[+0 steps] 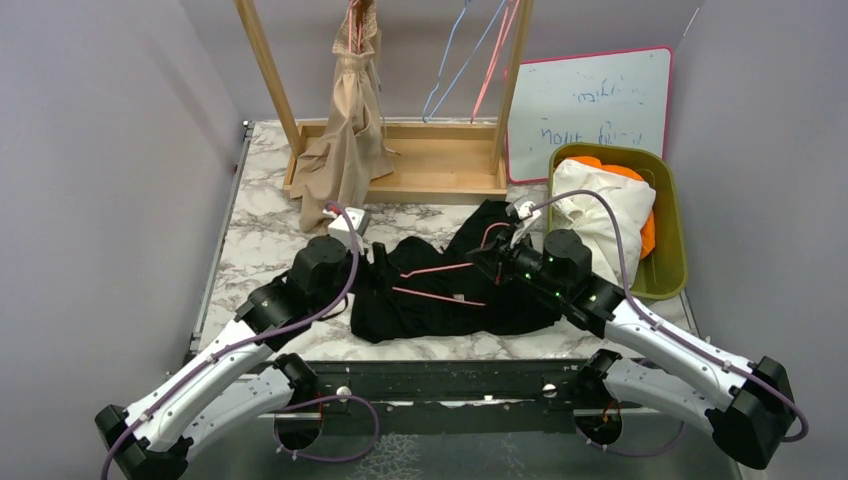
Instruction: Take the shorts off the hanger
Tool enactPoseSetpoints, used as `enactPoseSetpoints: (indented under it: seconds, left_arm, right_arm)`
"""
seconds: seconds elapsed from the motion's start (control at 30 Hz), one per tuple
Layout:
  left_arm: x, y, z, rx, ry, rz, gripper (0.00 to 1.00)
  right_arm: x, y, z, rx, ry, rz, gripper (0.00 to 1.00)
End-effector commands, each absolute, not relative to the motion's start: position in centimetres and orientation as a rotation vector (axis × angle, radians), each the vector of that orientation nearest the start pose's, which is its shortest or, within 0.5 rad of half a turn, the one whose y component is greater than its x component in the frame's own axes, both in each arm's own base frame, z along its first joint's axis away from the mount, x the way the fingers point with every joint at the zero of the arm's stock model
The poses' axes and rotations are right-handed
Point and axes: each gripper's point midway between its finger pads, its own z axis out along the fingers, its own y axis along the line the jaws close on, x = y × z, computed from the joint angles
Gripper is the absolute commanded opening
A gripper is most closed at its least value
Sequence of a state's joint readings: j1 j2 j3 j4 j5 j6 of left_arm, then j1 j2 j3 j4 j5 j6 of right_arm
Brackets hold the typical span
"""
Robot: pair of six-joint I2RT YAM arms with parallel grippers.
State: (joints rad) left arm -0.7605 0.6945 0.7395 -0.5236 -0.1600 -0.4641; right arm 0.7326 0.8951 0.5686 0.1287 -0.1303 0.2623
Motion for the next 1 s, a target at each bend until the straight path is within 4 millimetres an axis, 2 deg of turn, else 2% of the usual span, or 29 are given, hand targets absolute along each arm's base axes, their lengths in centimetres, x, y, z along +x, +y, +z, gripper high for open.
enactPoseSetpoints:
  seconds: [0.0,0.17,0.33,0.53,0.63,0.77,0.87,0.97]
  left_arm:
    - [19.1,-21.7,22.4,0.516,1.974,-0.761,0.74]
    - [17.1,-24.9,21.1,0.826,1.947,-0.903,0.77]
    - [15.3,-26.8,19.5,0.984,1.975,-1.043,0.73]
    - [14.5,-27.2,19.0,1.022,1.984,-1.104,0.5]
    - [14.3,-27.1,18.8,1.014,1.993,-1.106,0.3]
    - [14.9,-26.3,18.8,0.944,2.017,-1.054,0.0]
    - [15.6,-25.5,19.1,0.873,2.027,-0.986,0.0]
    - [16.0,-24.9,19.9,0.816,2.026,-0.952,0.0]
  right_arm:
    - [22.0,26.9,22.2,-0.671,1.724,0.897,0.01]
    - [20.9,27.9,21.9,-0.763,1.711,0.959,0.01]
    - [19.7,28.5,22.4,-0.821,1.66,1.03,0.01]
    - [19.2,28.9,22.9,-0.845,1.628,1.073,0.01]
    - [19.3,28.9,22.9,-0.83,1.63,1.072,0.01]
    - [20.2,28.6,23.2,-0.769,1.653,1.044,0.13]
    - [21.0,27.9,23.7,-0.694,1.671,1.001,0.3]
    - [22.2,26.4,24.2,-0.559,1.707,0.925,0.41]
